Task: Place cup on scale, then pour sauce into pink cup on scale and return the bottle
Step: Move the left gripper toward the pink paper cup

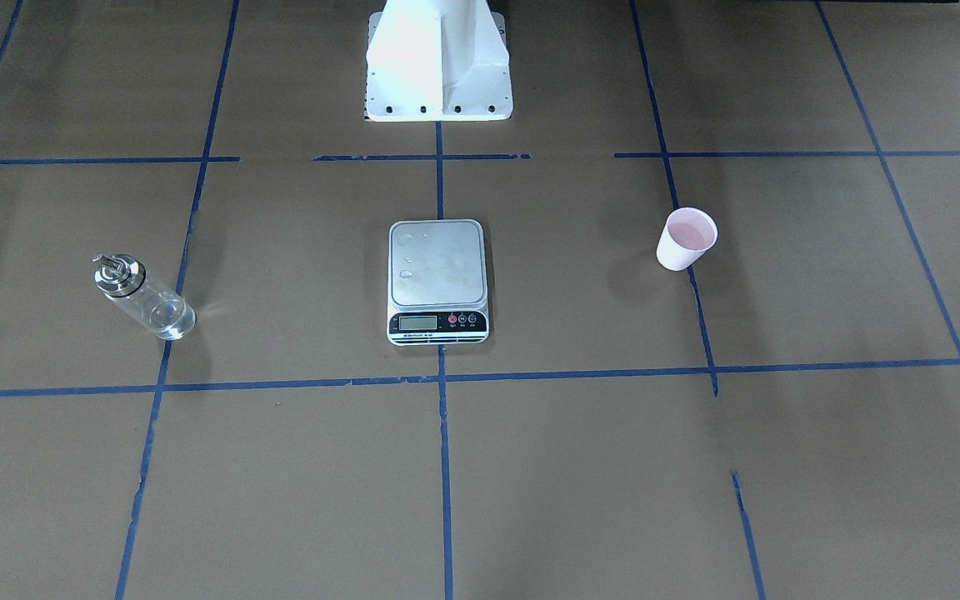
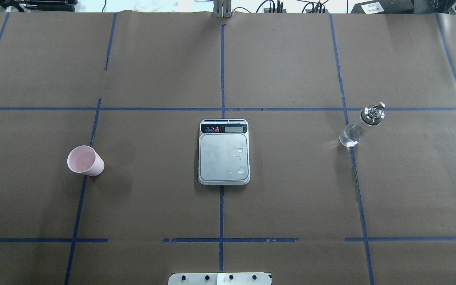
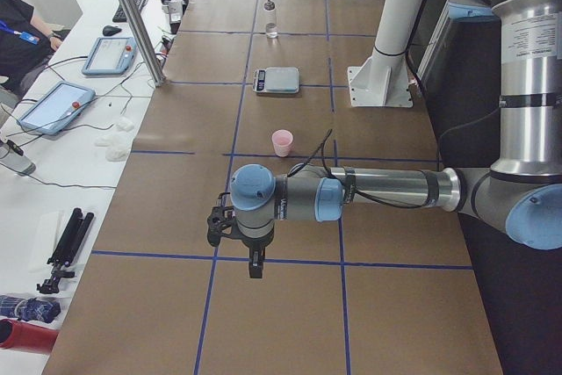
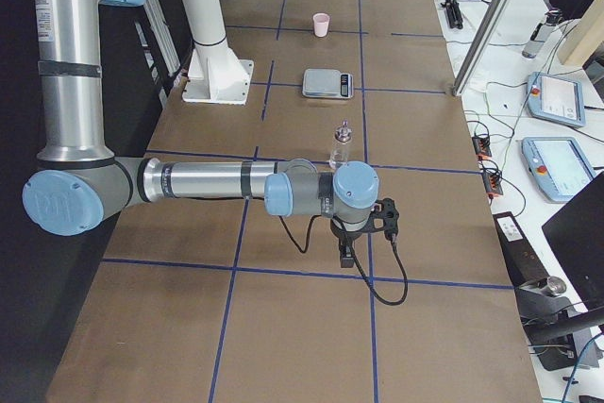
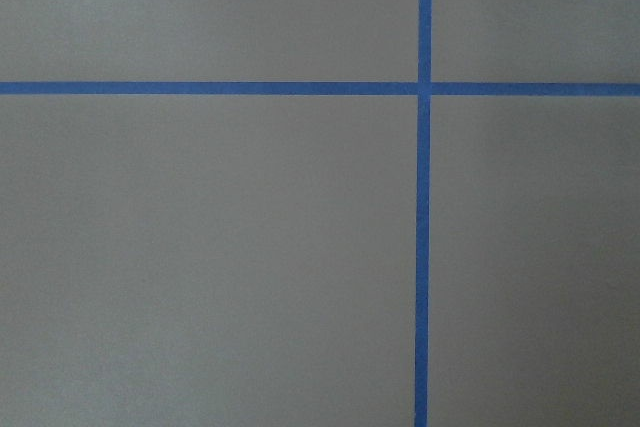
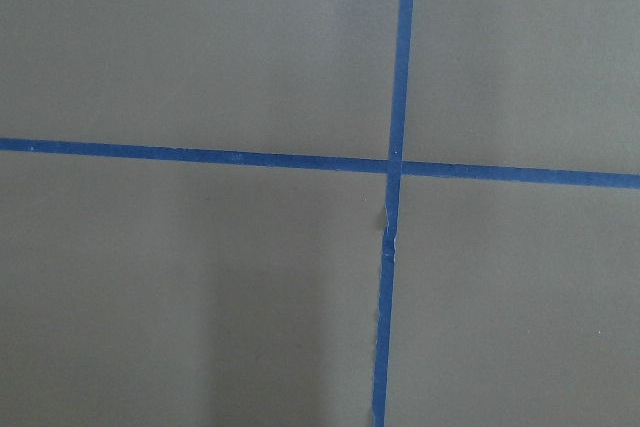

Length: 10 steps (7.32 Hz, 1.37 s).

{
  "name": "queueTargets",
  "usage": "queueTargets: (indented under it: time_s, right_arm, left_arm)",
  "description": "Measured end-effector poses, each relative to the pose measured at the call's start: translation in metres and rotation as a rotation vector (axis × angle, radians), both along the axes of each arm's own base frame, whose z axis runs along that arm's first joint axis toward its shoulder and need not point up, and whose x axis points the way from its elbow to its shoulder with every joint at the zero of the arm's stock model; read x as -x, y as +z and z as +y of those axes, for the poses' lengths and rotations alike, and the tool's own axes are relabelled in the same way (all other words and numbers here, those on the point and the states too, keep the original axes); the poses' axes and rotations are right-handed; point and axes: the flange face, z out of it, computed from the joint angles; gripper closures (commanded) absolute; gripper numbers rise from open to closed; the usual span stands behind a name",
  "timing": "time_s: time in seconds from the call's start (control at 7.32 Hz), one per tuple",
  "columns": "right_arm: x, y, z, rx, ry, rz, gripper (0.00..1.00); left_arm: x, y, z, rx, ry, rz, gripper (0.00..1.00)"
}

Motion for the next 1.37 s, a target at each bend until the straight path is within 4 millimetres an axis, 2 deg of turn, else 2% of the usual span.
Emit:
queueTargets:
  time_s: [0.14, 0.27, 0.41, 0.55, 0.68, 0.82, 0.96, 1.23, 1.37]
  right_arm:
    - [0.000, -0.001, 0.000, -0.002, 0.000, 0.000, 0.00]
    - [0.000, -0.004, -0.001, -0.008, 0.000, -0.001, 0.00]
    - [0.000, -0.010, -0.002, -0.019, 0.000, -0.001, 0.00]
    - [0.000, -0.015, -0.003, -0.029, 0.001, -0.002, 0.00]
    - [0.000, -0.018, -0.003, -0.035, 0.000, -0.005, 0.00]
    - [0.001, -0.022, -0.003, -0.040, 0.000, -0.009, 0.00]
    - [0.001, -0.025, -0.003, -0.045, 0.000, -0.012, 0.00]
    - [0.001, -0.033, -0.004, -0.067, -0.001, -0.013, 0.00]
    - [0.001, -0.044, -0.004, -0.091, -0.002, -0.014, 0.00]
  left_arm:
    - [0.000, -0.004, -0.001, -0.009, 0.001, 0.000, 0.00]
    - [0.000, -0.016, -0.007, -0.038, 0.003, -0.003, 0.00]
    - [-0.001, -0.040, -0.017, -0.087, 0.005, -0.006, 0.00]
    - [-0.004, -0.076, -0.028, -0.159, 0.011, -0.008, 0.00]
    - [-0.010, -0.122, -0.033, -0.255, 0.023, -0.008, 0.00]
    - [-0.022, -0.158, -0.032, -0.338, 0.048, -0.006, 0.00]
    - [-0.036, -0.178, -0.031, -0.389, 0.077, 0.000, 0.00]
    - [-0.071, -0.203, -0.034, -0.416, 0.120, 0.039, 0.00]
    - [-0.102, -0.217, -0.033, -0.353, 0.104, 0.096, 0.00]
